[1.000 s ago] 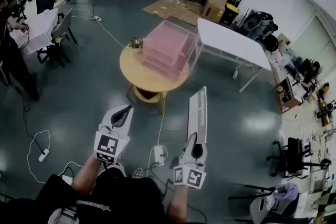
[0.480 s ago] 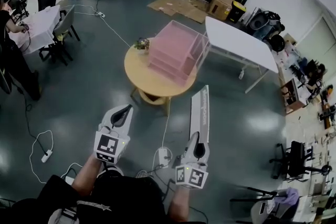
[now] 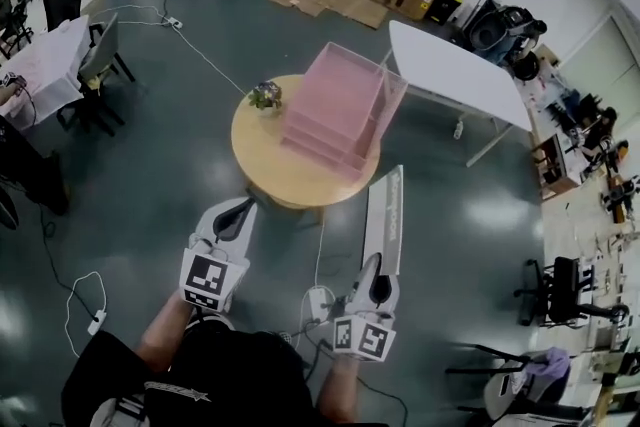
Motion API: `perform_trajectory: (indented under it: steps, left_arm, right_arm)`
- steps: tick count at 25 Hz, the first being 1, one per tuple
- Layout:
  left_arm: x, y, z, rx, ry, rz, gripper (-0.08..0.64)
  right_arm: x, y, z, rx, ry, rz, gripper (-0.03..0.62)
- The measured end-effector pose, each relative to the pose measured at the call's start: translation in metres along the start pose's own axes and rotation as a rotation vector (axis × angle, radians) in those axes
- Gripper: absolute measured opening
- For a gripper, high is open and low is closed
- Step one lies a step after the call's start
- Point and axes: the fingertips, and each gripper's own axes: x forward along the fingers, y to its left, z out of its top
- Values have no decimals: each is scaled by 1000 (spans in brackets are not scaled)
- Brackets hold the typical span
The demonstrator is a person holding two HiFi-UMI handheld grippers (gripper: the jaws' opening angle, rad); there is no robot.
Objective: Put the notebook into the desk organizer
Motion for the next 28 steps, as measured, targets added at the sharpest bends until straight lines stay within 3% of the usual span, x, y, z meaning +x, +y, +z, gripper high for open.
perform_trajectory:
  steps: [18,28]
  left_arm:
    - [89,95,-15,-31,-6,-197,9]
    - [117,107,-10,-19,-28,-259,9]
  right_arm:
    - [81,57,-13,-70,12,-184,12]
    - [108,67,5,-181,-24,-230,12]
